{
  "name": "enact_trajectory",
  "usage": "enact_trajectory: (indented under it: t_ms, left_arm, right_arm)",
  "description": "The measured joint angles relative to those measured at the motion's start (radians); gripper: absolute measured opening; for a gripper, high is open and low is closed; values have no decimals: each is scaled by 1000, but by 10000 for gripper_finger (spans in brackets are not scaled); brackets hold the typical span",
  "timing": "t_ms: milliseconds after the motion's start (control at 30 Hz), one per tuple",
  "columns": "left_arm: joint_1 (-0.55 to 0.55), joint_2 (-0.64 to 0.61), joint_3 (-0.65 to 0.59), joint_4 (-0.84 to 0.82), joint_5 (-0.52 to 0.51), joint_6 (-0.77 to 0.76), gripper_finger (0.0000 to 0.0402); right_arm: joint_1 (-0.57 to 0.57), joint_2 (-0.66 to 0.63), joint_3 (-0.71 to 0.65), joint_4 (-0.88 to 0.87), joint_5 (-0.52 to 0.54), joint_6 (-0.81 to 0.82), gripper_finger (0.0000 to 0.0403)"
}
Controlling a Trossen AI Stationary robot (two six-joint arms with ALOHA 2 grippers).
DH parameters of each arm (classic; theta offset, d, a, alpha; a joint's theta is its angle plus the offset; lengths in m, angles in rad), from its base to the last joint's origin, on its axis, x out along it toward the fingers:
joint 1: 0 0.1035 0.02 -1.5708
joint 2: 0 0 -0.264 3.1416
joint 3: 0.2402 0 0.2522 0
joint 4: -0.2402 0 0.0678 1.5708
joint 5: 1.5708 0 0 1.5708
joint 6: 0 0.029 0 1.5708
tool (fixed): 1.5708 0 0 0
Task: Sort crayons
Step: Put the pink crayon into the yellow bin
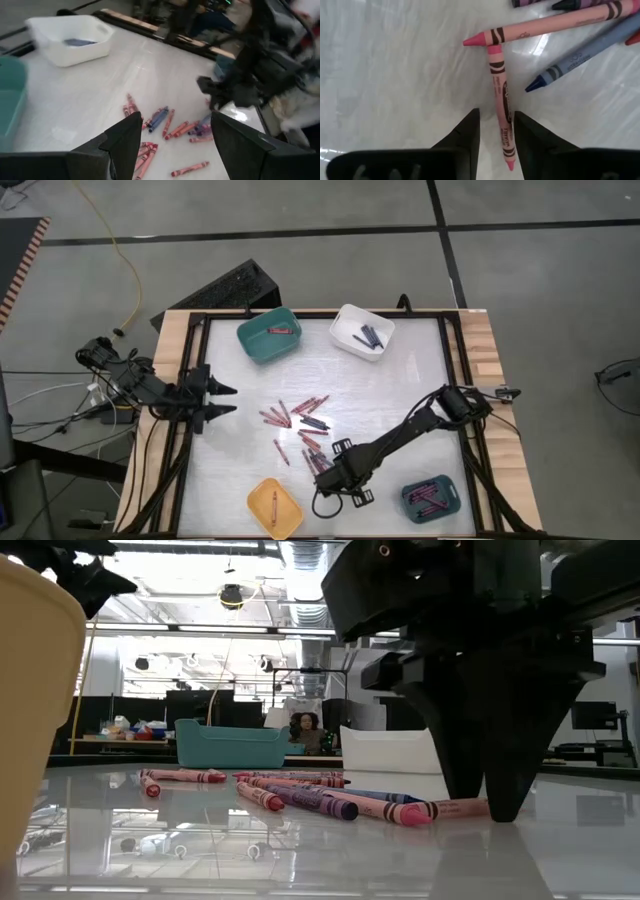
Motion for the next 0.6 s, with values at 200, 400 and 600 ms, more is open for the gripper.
enact_trajectory:
  t_ms: [200, 400, 600]
  left_arm:
    - [-1, -20, 0, 39, 99, 119, 228]
    - [-16, -105, -82, 133, 120, 181, 228]
    - [-35, -240, -265, 279, 119, 204, 228]
  right_arm:
    - [0, 0, 0, 2, 1, 30, 60]
    - [12, -6, -3, 23, 8, 34, 6]
    - [28, -69, -5, 30, 90, 40, 13]
